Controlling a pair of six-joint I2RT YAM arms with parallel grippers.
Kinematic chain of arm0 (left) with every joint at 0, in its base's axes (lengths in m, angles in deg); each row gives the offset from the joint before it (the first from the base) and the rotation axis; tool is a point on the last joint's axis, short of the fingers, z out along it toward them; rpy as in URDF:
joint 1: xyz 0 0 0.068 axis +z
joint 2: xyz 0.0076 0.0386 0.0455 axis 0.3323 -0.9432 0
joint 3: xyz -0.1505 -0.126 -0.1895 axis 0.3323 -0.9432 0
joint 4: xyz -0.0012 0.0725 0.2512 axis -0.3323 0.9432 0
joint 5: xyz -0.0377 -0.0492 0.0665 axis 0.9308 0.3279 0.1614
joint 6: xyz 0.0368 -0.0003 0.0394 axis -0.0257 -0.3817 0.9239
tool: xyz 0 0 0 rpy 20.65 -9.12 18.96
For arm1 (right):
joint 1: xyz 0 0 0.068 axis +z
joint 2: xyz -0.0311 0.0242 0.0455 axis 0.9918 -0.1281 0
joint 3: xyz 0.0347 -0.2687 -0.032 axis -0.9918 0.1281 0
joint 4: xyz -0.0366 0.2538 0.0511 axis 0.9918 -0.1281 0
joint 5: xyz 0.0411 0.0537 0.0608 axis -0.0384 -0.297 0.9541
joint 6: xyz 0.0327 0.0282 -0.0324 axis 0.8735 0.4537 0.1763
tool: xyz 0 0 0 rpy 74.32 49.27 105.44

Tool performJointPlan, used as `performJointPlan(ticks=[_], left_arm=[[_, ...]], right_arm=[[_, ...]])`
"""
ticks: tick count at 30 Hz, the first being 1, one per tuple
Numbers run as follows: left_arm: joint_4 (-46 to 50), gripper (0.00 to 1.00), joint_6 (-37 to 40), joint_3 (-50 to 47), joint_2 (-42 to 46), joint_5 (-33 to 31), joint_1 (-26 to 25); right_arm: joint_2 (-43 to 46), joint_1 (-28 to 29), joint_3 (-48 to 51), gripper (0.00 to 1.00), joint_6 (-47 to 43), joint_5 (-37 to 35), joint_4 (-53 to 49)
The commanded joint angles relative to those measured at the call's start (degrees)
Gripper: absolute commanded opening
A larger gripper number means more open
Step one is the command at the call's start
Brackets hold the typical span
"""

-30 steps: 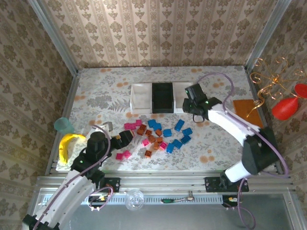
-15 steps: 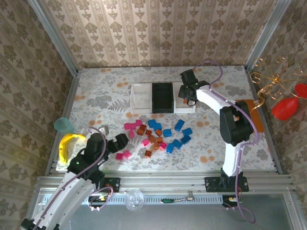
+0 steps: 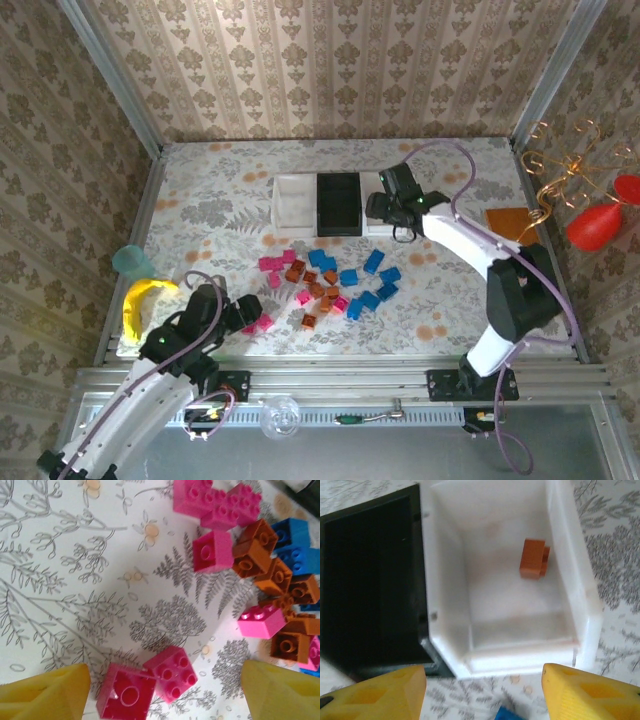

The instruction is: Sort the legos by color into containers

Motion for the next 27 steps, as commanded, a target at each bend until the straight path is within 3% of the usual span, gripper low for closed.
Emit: performJointPlan(ticks=[1,8,19,27], left_arm=[[5.7,0.76,-4.1,0.2,-1.0,-3.6,-2.6],[10.7,0.64,-8.5,0.8,-2.3,-8.3,-8.5],[9.7,0.66,-8.1,2.8,-14.3,-12.8,-17.0],[2.9,0.67,-5.6,2.3,-20.6,-12.3,-17.8]], right_arm=[[3.3,0.7,5.6,0.64,2.3,0.9,3.4],[8.1,1.2,11.6,0.65,3.4,0.8,4.7],[9.3,0.9,13.0,0.65,3.4,-0.9,4.9],[10.4,0.2,14.1,0.65,3.6,-0.7,5.3]])
